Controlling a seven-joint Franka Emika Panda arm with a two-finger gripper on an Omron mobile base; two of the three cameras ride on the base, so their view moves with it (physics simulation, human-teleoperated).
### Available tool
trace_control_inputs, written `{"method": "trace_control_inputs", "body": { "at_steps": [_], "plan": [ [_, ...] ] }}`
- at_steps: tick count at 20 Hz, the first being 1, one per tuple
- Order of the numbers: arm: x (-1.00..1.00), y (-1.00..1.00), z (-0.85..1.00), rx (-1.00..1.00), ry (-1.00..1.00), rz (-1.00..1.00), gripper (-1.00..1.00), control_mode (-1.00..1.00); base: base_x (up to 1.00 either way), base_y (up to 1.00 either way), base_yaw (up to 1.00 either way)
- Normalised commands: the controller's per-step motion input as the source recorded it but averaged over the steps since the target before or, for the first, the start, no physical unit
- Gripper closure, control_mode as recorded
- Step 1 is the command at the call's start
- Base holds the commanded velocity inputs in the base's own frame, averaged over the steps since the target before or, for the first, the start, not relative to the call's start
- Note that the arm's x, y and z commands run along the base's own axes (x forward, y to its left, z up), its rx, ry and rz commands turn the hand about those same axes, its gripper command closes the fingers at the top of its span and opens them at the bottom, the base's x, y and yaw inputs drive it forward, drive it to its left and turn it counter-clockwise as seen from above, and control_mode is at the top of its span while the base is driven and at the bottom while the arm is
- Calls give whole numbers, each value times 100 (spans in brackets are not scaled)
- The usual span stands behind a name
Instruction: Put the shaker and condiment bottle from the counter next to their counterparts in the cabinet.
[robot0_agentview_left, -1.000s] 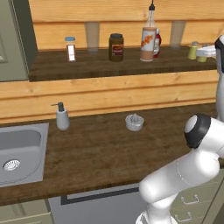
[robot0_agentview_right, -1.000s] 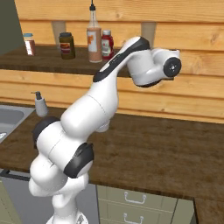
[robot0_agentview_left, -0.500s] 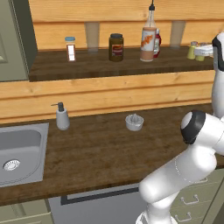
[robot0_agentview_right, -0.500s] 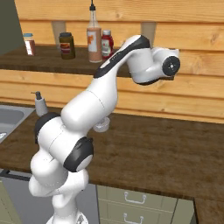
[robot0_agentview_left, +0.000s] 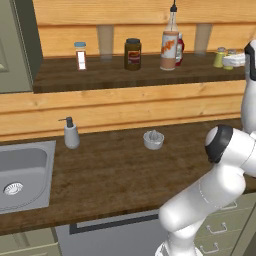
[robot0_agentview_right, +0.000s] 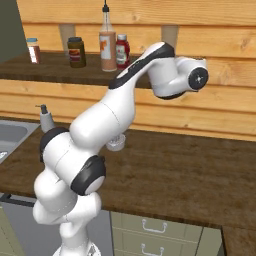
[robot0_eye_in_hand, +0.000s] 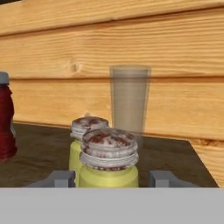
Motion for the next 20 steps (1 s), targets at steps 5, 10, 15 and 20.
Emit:
{"method": "trace_control_inputs", "body": {
  "at_steps": [5, 10, 15, 20],
  "plan": [
    [-7, -15, 0, 0, 0, 0, -100, -100, 0, 0, 0],
    [-31, -26, 0, 0, -1, 0, -100, -100, 0, 0, 0],
    [-51, -25, 8, 0, -1, 0, -100, -100, 0, 0, 0],
    [-68, -12, 24, 0, 0, -4, -100, -100, 0, 0, 0]
  ]
}}
